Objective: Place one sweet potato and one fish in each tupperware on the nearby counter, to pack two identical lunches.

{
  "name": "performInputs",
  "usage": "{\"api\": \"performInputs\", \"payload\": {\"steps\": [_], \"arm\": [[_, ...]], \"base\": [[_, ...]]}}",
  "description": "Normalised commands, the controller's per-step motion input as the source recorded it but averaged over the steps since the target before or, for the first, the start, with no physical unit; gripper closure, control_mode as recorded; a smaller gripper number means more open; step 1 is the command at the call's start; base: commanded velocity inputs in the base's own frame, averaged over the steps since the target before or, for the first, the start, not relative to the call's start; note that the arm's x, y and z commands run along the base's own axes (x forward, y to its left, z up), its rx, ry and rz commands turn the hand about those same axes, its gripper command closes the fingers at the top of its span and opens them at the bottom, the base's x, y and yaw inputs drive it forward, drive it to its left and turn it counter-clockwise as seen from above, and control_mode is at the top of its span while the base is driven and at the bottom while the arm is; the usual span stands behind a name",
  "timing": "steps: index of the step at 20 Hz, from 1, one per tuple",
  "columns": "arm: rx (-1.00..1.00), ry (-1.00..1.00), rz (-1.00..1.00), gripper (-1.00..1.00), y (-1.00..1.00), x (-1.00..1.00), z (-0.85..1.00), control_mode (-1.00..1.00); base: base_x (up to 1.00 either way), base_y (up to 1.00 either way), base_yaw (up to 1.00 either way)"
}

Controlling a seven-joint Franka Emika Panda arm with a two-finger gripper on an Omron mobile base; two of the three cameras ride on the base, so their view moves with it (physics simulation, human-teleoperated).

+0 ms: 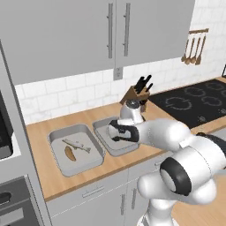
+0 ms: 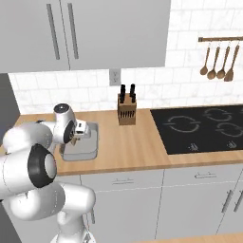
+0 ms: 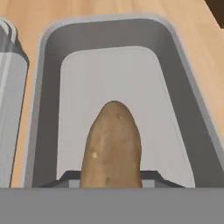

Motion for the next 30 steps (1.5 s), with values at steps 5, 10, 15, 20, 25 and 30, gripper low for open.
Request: {"api": "performInputs", "payload": {"steps": [5,10,15,20,25,30], "arm": [[-0.01,0.06,0.0,-1.0,0.0,1.0,-0.92,-1.0],[-0.02,-0.02,-0.01,-1.0,0.02,0.67,-0.5,-1.0],[-0.01,0.12,-0.03,-1.0,0.43,0.17,0.88,-1.0],[-0.02,0.01,0.0,-1.0,0.15,-0.18,1.0,-1.0],[0.0,0.0,0.0,-1.0,-0.29,-0.93,1.0,-1.0],[0.01,-0.07,0.0,-1.0,-0.74,-1.0,0.59,-1.0]], "base": [[0.0,0.0,0.0],[0.0,0.0,0.0],[0.0,0.0,0.0],[0.0,0.0,0.0],[0.0,0.0,0.0],[0.0,0.0,0.0]]}}
